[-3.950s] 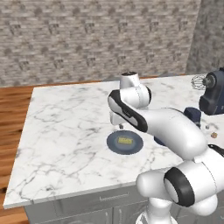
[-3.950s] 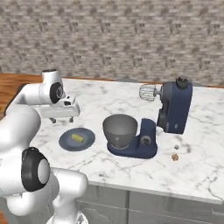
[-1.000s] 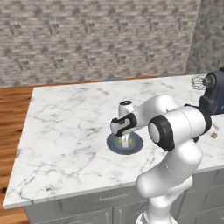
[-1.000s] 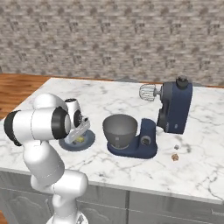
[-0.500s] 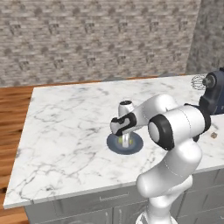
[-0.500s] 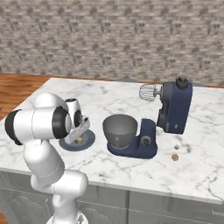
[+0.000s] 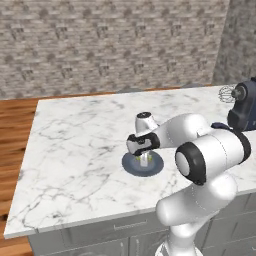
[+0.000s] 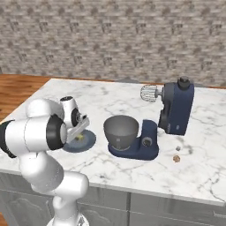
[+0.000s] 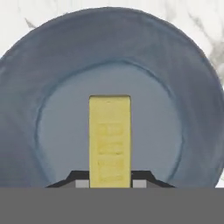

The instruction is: Add butter and sugar cubes to the stand mixer bowl and then turn on the stand mixer to begin making frosting.

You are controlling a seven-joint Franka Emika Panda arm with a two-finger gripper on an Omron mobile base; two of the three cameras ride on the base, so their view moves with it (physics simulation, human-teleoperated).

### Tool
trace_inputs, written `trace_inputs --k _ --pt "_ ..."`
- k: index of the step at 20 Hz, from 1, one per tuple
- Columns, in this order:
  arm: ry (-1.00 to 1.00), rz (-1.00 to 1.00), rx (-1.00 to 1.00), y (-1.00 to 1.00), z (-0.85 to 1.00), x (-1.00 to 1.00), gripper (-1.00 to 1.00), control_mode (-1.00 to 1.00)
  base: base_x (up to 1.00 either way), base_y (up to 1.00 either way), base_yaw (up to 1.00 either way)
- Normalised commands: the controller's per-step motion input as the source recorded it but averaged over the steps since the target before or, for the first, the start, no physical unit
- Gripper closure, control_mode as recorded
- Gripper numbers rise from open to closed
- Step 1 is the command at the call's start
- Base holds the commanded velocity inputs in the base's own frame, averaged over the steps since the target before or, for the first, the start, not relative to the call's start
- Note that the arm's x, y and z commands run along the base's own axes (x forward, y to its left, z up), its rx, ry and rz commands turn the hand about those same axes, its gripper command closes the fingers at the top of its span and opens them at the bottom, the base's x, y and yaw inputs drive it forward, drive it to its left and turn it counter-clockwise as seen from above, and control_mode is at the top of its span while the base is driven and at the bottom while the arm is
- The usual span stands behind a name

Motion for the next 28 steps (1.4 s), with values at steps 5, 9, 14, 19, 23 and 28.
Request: trace_inputs --k 5,9,14,19,23,28 --pt "-0.19 0.0 -0.1 -0.2 0.9 -0.12 1.0 -1.0 0.0 0.0 0.0" --pt "-0.13 -0.03 -0.08 -0.38 0.85 -0.04 1.0 -1.0 0.0 0.0 0.0" --pt "-0.08 -0.07 -0.06 -0.52 0.89 0.0 1.0 -1.0 0.0 0.0 0.0" --pt "-0.02 -0.1 -0.02 -0.55 0.63 0.0 1.0 -1.0 0.0 0.0 0.0" --pt "0.0 -0.15 0.0 -0.67 0.3 0.0 1.0 -1.0 0.0 0.0 0.0" --pt "0.0 -0.16 0.0 -0.65 0.19 0.0 1.0 -1.0 0.0 0.0 0.0"
